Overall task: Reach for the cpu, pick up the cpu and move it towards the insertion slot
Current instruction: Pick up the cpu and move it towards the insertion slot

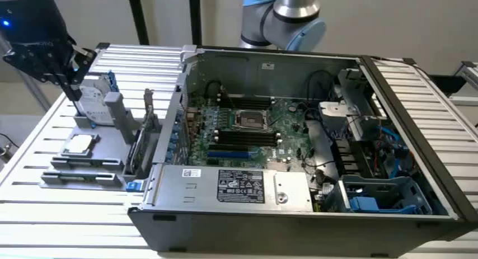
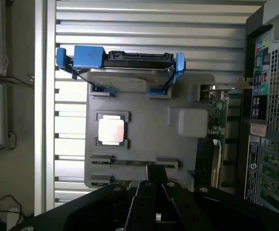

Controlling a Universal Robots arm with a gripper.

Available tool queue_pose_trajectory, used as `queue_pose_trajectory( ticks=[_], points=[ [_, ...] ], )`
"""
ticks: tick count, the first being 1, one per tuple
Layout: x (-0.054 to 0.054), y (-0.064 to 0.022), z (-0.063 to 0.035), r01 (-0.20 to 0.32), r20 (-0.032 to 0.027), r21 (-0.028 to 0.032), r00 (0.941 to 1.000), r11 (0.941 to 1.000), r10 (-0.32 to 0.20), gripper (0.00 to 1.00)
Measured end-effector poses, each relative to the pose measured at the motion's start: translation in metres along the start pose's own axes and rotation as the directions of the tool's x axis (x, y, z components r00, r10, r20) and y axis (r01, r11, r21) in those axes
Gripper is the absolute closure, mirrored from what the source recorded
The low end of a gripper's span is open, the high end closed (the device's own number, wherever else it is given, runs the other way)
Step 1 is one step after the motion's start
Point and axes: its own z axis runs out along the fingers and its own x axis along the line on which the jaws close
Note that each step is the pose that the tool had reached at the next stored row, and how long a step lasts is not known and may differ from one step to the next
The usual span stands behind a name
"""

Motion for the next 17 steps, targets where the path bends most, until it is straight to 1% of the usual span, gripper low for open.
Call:
queue_pose_trajectory(
  ticks=[12,14,17],
  points=[
    [0.001,0.0001,0.0001,0.000,0.0007,-0.0004,1.0000,1.0000,0.000,0.89],
    [0.006,0.0018,0.0004,0.000,0.0024,-0.0003,1.0000,1.0000,0.000,0.89],
    [0.019,0.0069,0.0016,0.000,0.0037,-0.0003,1.0000,1.0000,0.000,0.89]
  ],
)
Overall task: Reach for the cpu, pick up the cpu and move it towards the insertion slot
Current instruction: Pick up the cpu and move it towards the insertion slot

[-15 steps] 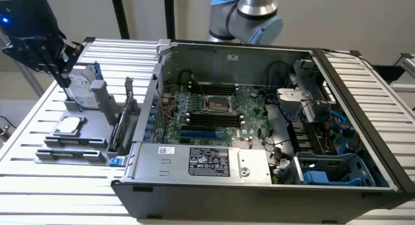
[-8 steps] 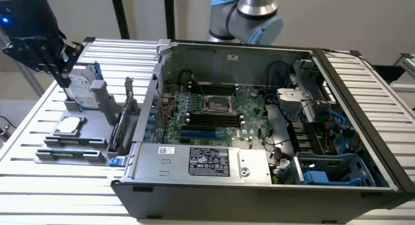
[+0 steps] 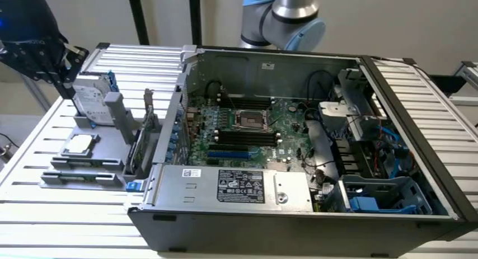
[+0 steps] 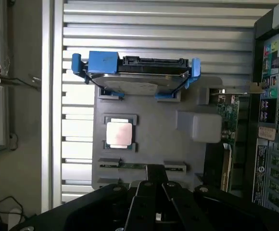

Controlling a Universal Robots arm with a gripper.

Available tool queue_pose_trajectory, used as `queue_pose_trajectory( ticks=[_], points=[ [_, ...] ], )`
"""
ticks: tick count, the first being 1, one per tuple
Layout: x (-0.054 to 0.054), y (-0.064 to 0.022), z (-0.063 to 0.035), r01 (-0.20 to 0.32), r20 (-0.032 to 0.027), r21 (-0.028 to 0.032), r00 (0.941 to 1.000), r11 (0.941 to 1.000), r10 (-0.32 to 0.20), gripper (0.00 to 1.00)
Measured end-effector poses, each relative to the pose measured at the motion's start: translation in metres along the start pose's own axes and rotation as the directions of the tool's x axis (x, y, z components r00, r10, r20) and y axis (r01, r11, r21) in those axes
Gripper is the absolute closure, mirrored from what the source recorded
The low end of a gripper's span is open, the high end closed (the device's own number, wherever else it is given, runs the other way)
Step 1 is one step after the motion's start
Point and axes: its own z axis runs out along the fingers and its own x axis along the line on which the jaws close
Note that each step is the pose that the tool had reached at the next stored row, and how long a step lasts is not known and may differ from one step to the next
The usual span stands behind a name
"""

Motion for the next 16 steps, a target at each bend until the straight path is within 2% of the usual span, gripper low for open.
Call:
queue_pose_trajectory(
  ticks=[10,16],
  points=[
    [0.044,0.0179,0.0099,0.000,0.0006,0.0002,1.0000,1.0000,0.000,0.89],
    [0.050,0.0230,0.0131,0.000,0.0005,0.0003,1.0000,1.0000,0.000,0.89]
  ],
)
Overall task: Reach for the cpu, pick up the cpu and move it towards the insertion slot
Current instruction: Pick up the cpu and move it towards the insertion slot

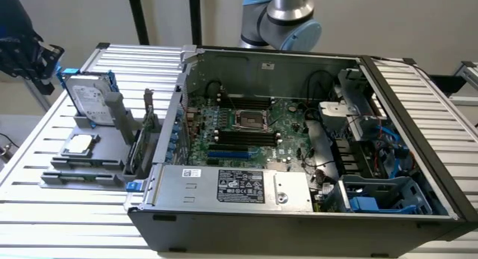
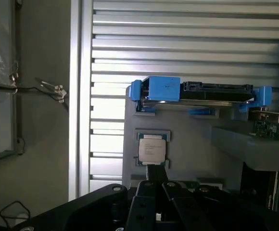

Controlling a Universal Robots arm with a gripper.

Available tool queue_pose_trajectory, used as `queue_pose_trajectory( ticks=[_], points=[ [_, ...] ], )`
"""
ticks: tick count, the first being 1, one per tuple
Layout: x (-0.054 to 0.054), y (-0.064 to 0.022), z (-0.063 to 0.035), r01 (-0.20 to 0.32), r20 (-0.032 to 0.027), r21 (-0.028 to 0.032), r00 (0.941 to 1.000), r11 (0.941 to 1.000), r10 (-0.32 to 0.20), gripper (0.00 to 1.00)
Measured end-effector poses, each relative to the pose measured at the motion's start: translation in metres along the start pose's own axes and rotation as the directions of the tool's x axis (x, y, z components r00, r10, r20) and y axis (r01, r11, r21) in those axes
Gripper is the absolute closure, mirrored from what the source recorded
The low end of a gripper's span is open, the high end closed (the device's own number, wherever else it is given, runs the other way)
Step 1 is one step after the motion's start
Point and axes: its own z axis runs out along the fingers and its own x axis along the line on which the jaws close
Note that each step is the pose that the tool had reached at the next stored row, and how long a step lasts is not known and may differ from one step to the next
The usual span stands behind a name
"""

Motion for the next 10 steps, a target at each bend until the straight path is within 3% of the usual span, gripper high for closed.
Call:
queue_pose_trajectory(
  ticks=[6,10],
  points=[
    [0.0000,0.0000,0.0001,0.000,0.0002,-0.0001,1.0000,1.0000,0.000,0.88],
    [0.0000,0.0000,0.0001,0.000,0.0001,-0.0001,1.0000,1.0000,0.000,0.64]
  ],
)
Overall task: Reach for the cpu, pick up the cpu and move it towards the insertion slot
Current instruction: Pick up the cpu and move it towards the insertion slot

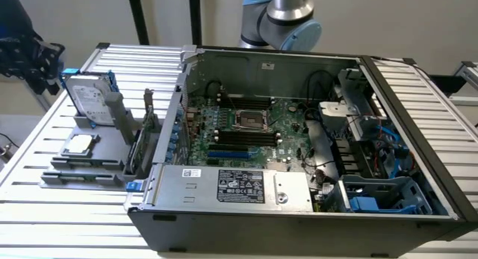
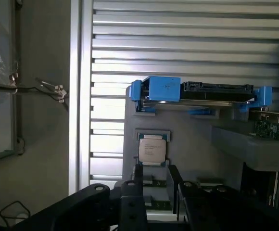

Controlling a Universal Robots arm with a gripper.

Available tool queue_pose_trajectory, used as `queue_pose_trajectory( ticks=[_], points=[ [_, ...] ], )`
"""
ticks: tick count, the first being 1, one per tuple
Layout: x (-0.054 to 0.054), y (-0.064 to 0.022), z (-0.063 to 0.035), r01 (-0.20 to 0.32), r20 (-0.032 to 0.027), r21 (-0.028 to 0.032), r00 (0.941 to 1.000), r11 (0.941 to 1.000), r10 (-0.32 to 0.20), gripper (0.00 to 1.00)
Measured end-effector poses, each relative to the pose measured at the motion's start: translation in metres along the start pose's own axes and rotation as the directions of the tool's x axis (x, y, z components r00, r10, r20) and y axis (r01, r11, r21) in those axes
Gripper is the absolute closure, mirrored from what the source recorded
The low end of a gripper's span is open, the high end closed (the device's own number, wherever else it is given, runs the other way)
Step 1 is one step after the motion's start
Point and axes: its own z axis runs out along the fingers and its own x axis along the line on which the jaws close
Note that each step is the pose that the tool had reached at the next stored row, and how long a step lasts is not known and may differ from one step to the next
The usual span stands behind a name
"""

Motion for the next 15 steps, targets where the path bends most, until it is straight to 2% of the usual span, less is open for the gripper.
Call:
queue_pose_trajectory(
  ticks=[3,6,8,9,15],
  points=[
    [0.000,0.0000,0.0002,0.000,-0.0001,0.0000,1.0000,1.0000,0.000,0.58],
    [0.000,0.0000,0.0008,0.000,0.0001,0.0000,1.0000,1.0000,0.000,0.41],
    [0.000,-0.0001,0.0016,0.000,0.0001,0.0000,1.0000,1.0000,0.000,0.41],
    [-0.001,-0.0003,0.0023,0.000,0.0000,0.0000,1.0000,1.0000,0.000,0.35],
    [-0.006,-0.0042,0.0126,0.000,0.0001,-0.0009,1.0000,1.0000,0.000,0.35]
  ],
)
